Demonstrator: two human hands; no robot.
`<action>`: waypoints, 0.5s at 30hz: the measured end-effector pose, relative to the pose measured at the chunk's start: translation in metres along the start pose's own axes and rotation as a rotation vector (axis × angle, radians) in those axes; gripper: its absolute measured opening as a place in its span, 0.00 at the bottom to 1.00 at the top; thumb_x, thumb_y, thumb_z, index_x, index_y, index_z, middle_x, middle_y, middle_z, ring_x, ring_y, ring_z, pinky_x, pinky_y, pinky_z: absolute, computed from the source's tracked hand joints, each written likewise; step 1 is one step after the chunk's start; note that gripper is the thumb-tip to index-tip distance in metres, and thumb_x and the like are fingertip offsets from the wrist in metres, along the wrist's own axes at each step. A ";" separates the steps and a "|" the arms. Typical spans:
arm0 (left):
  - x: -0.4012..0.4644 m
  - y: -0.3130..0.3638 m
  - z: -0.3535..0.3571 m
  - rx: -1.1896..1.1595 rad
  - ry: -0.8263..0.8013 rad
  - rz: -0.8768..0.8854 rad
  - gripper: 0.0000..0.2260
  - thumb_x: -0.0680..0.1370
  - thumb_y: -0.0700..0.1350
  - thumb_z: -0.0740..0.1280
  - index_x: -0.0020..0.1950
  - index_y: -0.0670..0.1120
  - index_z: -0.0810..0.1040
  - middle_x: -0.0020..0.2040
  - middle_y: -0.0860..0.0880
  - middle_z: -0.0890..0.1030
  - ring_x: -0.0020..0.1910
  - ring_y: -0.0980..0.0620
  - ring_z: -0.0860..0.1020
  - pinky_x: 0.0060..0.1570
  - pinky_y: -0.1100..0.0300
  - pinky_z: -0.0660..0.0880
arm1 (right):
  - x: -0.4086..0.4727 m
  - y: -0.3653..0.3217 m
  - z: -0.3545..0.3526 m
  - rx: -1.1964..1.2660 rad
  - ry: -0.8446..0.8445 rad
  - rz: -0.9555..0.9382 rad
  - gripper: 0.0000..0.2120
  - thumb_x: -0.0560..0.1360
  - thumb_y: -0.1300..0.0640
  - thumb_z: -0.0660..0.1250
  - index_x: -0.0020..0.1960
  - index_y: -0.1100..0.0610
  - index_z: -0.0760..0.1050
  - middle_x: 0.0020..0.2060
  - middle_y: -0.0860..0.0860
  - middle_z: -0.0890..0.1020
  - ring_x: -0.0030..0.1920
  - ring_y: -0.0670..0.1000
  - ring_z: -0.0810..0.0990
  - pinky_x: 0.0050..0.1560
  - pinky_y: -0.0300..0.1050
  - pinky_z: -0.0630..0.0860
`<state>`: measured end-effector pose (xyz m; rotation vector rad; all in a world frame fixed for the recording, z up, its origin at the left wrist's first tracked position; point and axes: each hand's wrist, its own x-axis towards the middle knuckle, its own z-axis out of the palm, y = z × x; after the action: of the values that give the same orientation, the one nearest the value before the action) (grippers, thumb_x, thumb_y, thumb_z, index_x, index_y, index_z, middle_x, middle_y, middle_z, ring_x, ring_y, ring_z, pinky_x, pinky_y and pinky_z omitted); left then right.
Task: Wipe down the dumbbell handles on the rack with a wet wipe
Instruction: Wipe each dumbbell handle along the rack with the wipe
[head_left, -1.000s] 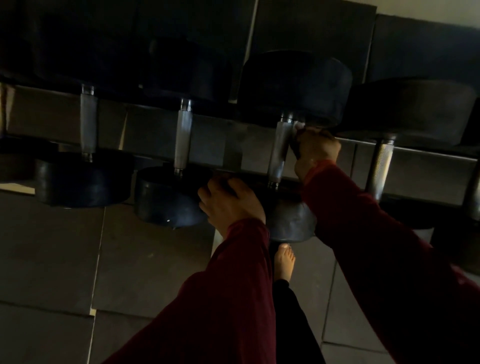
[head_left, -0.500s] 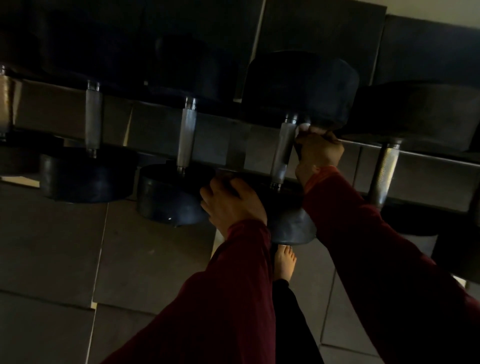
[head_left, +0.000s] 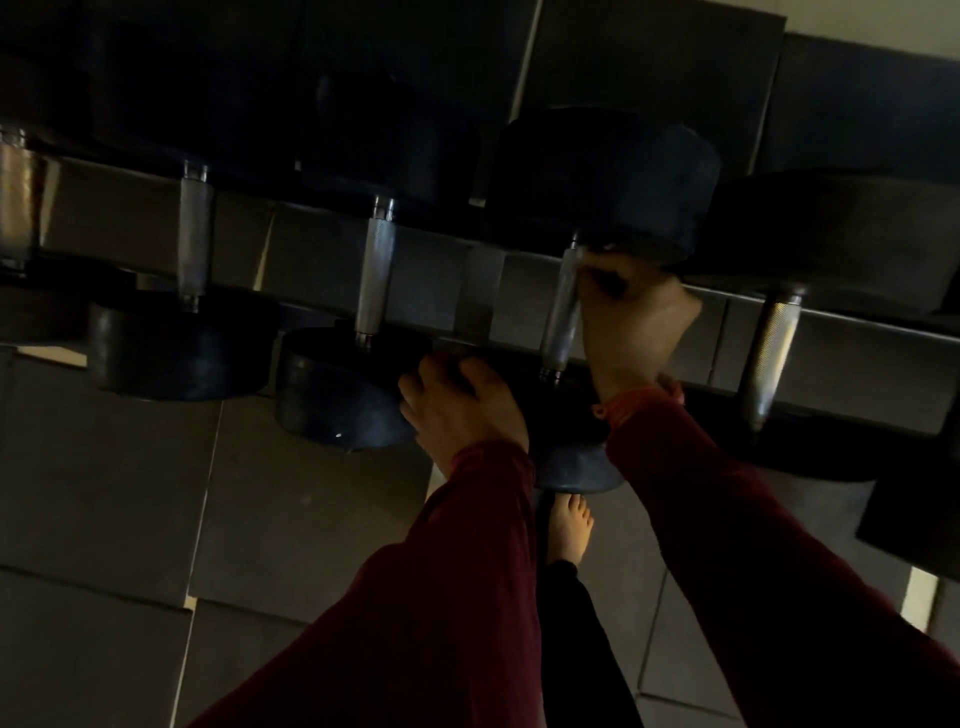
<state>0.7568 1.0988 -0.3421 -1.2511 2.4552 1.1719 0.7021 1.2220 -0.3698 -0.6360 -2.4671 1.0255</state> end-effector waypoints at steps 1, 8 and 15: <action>0.000 0.000 0.000 -0.003 0.000 0.000 0.24 0.72 0.54 0.54 0.62 0.45 0.77 0.61 0.45 0.73 0.61 0.45 0.69 0.62 0.49 0.67 | 0.001 0.002 0.000 -0.035 -0.028 -0.094 0.04 0.71 0.59 0.74 0.44 0.53 0.86 0.39 0.49 0.87 0.37 0.46 0.84 0.39 0.35 0.79; -0.001 0.001 0.000 -0.013 0.007 0.006 0.24 0.72 0.54 0.54 0.61 0.44 0.77 0.60 0.44 0.73 0.61 0.44 0.69 0.60 0.51 0.66 | 0.001 0.014 -0.008 -0.188 -0.252 -0.394 0.11 0.75 0.64 0.67 0.55 0.58 0.84 0.52 0.55 0.85 0.55 0.57 0.82 0.54 0.45 0.79; -0.001 0.000 0.001 -0.020 0.020 0.014 0.24 0.71 0.53 0.55 0.61 0.44 0.77 0.61 0.44 0.73 0.62 0.44 0.69 0.58 0.52 0.64 | 0.007 0.013 0.007 -0.318 -0.265 -0.689 0.13 0.66 0.68 0.72 0.49 0.61 0.85 0.48 0.55 0.86 0.48 0.59 0.83 0.51 0.44 0.79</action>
<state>0.7568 1.0999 -0.3422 -1.2590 2.4762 1.1960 0.6963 1.2297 -0.3828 0.2962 -2.7758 0.4699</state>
